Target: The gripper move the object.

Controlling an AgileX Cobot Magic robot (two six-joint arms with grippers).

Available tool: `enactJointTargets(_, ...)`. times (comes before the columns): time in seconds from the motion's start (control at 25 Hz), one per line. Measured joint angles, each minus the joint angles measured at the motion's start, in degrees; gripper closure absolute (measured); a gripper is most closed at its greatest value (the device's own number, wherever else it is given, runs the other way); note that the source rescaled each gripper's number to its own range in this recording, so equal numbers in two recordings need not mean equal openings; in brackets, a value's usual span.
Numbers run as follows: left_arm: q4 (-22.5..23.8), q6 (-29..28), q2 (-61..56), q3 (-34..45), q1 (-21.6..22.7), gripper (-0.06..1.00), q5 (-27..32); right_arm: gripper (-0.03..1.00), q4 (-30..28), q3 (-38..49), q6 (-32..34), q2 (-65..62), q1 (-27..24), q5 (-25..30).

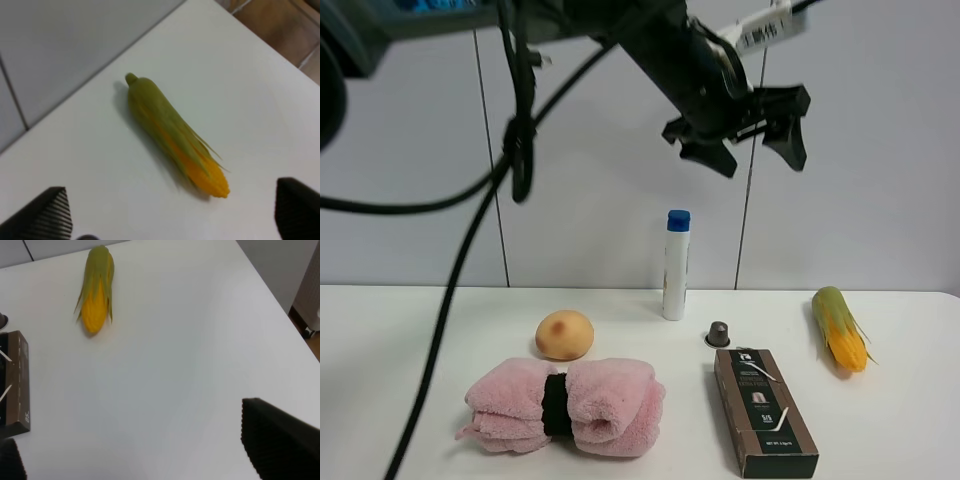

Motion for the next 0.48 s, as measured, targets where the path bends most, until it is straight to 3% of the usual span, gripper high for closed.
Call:
enactJointTargets(0.2,9.73,0.12,-8.48,-0.14,0.18,-0.01,4.74,-0.03,0.00,0.00,0.00,0.00,0.00,0.00)
enactJointTargets(0.4,18.83,-0.05,-15.49,-0.18,0.18,-0.06,16.05,-0.03,0.00,0.00,0.00,0.00,0.00,0.00)
enactJointTargets(0.48,23.11,-0.73,-17.30,-0.08,0.18,-0.06,17.80,-0.03,0.00,0.00,0.00,0.00,0.00,0.00)
